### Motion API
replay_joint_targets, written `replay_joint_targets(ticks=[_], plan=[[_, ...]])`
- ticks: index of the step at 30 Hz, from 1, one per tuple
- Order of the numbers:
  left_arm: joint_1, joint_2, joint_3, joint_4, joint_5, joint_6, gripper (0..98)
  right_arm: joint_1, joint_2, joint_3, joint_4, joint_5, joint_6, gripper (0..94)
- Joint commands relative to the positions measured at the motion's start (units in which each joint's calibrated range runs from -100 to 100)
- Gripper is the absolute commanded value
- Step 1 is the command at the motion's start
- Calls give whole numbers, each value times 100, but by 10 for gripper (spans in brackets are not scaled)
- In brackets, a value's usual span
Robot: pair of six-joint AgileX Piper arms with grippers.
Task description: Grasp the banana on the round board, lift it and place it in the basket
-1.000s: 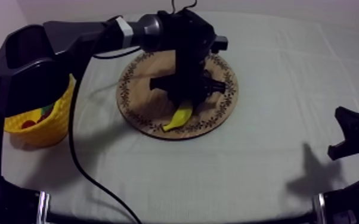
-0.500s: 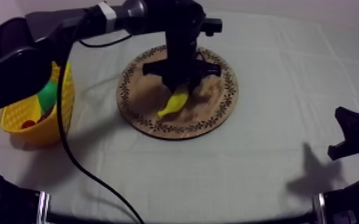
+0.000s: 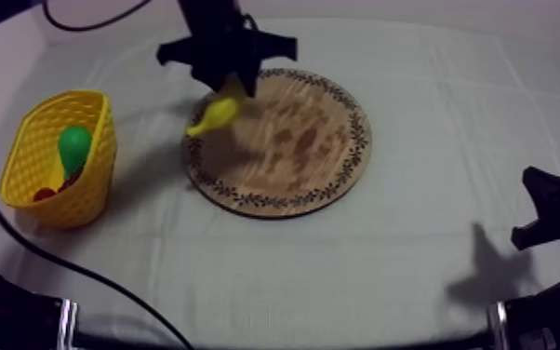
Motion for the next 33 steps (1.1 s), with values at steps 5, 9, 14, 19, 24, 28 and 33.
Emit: replay_joint_targets(ticks=[5, 9, 14, 19, 24, 28, 33], plan=[[-250, -1320, 667, -212, 61, -318, 224, 0, 0, -3, 1, -2, -1, 3], [-461, -1858, 1003, -357, 93, -505, 223, 0, 0, -3, 1, -2, -1, 3], [-817, -2220, 1031, -484, 156, -709, 223, 0, 0, -3, 1, -2, -1, 3], [-1199, -2355, 1005, -632, 170, -912, 224, 0, 0, -3, 1, -2, -1, 3], [-1516, -2391, 1158, -835, 157, -1089, 226, 0, 0, -3, 1, -2, -1, 3], [-1717, -2394, 1300, -939, 150, -1187, 227, 0, 0, -3, 1, -2, -1, 3], [-1947, -2377, 1504, -998, 149, -1309, 226, 0, 0, -3, 1, -2, -1, 3]])
